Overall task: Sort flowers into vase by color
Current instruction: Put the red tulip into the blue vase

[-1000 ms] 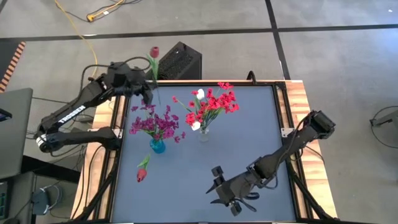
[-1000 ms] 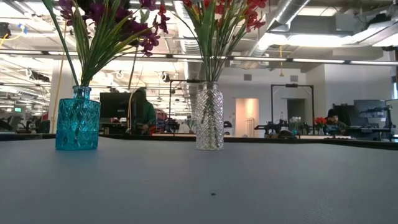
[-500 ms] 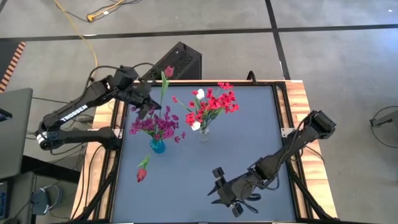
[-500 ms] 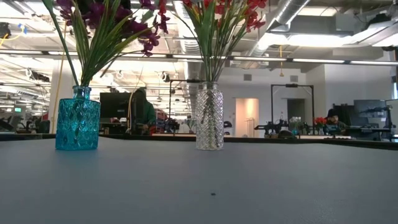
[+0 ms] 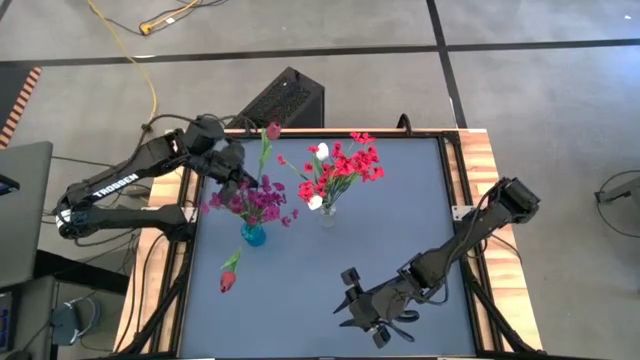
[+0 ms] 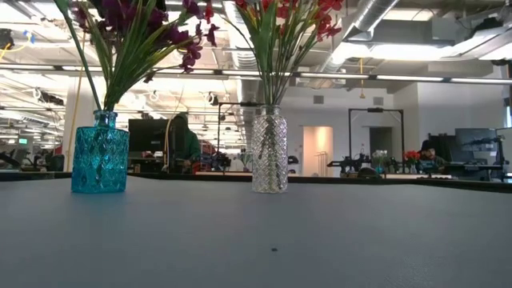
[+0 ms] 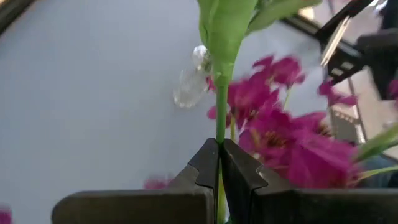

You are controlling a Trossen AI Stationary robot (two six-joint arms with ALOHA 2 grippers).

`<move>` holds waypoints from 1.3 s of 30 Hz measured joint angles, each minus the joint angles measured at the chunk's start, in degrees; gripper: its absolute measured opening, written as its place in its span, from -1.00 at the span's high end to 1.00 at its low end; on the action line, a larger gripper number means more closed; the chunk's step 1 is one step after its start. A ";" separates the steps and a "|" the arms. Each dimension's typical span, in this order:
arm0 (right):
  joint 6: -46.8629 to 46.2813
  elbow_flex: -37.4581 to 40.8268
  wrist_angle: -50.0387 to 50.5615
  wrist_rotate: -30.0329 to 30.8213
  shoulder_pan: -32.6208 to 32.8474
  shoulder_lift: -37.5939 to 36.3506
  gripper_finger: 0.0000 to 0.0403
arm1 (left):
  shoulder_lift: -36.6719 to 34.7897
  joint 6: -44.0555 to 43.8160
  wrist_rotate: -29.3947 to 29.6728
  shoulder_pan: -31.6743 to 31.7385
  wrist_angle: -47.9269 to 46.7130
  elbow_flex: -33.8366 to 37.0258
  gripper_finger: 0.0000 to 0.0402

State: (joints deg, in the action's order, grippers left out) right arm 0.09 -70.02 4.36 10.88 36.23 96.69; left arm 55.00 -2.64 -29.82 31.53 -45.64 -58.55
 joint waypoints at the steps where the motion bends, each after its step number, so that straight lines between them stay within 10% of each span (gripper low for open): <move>1: -0.01 0.00 0.00 0.01 0.00 -0.01 0.16 | 0.00 0.01 0.79 -0.68 0.12 0.77 1.00; 39: -0.10 0.00 0.42 -0.05 -1.51 -0.01 0.16 | -8.74 1.02 8.41 -3.82 4.19 10.51 1.00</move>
State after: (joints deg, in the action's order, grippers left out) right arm -0.01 -70.02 4.78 10.83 34.72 96.68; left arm 46.26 -1.62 -21.41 27.70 -41.44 -48.04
